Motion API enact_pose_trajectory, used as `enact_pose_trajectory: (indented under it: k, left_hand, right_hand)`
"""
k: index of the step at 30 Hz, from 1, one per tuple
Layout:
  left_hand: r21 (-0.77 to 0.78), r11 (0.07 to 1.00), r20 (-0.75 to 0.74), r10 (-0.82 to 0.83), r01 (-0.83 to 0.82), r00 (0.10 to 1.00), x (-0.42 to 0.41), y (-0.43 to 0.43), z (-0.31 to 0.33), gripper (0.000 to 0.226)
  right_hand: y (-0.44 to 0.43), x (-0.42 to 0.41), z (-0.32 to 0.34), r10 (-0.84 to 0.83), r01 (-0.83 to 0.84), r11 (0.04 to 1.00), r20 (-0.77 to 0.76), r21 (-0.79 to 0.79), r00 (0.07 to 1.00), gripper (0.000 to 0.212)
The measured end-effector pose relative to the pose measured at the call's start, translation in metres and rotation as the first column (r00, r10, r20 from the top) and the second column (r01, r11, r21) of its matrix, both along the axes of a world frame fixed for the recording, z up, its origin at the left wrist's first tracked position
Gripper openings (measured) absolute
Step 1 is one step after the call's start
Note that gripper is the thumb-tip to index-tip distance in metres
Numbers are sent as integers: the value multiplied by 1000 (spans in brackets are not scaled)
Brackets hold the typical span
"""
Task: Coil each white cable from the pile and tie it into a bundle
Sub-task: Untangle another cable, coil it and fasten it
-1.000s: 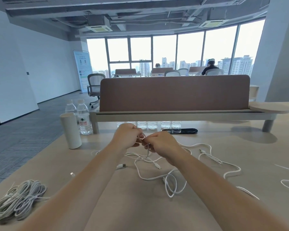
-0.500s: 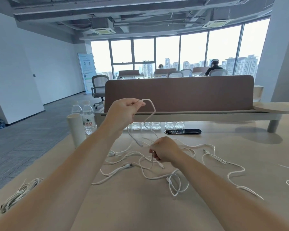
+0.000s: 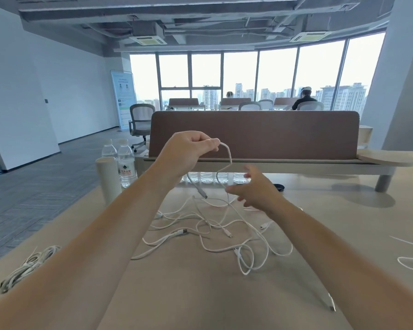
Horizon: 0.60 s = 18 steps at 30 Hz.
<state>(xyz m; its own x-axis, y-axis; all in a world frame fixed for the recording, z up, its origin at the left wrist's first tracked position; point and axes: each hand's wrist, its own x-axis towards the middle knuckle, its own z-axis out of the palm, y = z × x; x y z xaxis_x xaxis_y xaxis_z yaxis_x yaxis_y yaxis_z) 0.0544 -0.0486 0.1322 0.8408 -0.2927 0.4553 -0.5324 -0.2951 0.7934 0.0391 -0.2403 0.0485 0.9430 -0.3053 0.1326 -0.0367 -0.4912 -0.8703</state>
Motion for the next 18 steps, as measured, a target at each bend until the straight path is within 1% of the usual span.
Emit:
enact_pose_trajectory:
  k: [1, 2, 3, 5, 7, 9, 10, 12, 14, 16, 17, 18]
  left_hand:
    - [-7, 1000, 16, -23, 23, 1000, -5, -2, 5, 26]
    - [-29, 998, 26, -51, 52, 998, -10, -3, 10, 27]
    - [-59, 995, 33, -76, 78, 997, -14, -4, 16, 27]
    - [-106, 989, 46, -103, 107, 994, -22, -4, 25, 28]
    - [-138, 983, 49, -111, 117, 993, -28, -4, 32, 27]
    - [-158, 979, 53, -118, 125, 992, -31, -3, 38, 27]
    - [-155, 980, 62, -116, 124, 991, -36, 0, 41, 26]
    - [-151, 982, 70, -101, 110, 992, -39, 3, 44, 25]
    - [-144, 986, 69, -72, 81, 995, -44, 9, 46, 25]
    - [-141, 988, 54, -49, 56, 997, -45, 14, 46, 25]
    - [-137, 990, 44, -40, 45, 998, -44, 16, 45, 25]
    - [-132, 991, 31, -33, 36, 999, -42, 19, 43, 26]
  right_hand:
    - [-1, -3, 6, 70, -69, 997, 38, -21, 997, 84]
    - [0, -6, 13, 136, -133, 990, 72, -42, 988, 87]
    - [1, -9, 19, 187, -183, 982, 104, -43, 977, 85]
    - [7, -18, 31, 231, -234, 972, 142, 2, 962, 69]
    - [15, -25, 39, 242, -255, 964, 165, 69, 956, 42]
    - [19, -27, 44, 207, -227, 967, 160, 116, 965, 15]
    - [20, -31, 46, 175, -194, 974, 153, 119, 973, 10]
    - [16, -28, 47, 126, -141, 982, 119, 127, 985, 10]
    - [14, -29, 48, 139, -156, 969, 100, 190, 985, 8]
    - [14, -30, 49, 141, -165, 955, 114, 244, 983, 8]
    - [14, -30, 50, 111, -140, 966, 136, 219, 984, 8]
    - [12, -29, 51, 62, -89, 983, 169, 159, 984, 9]
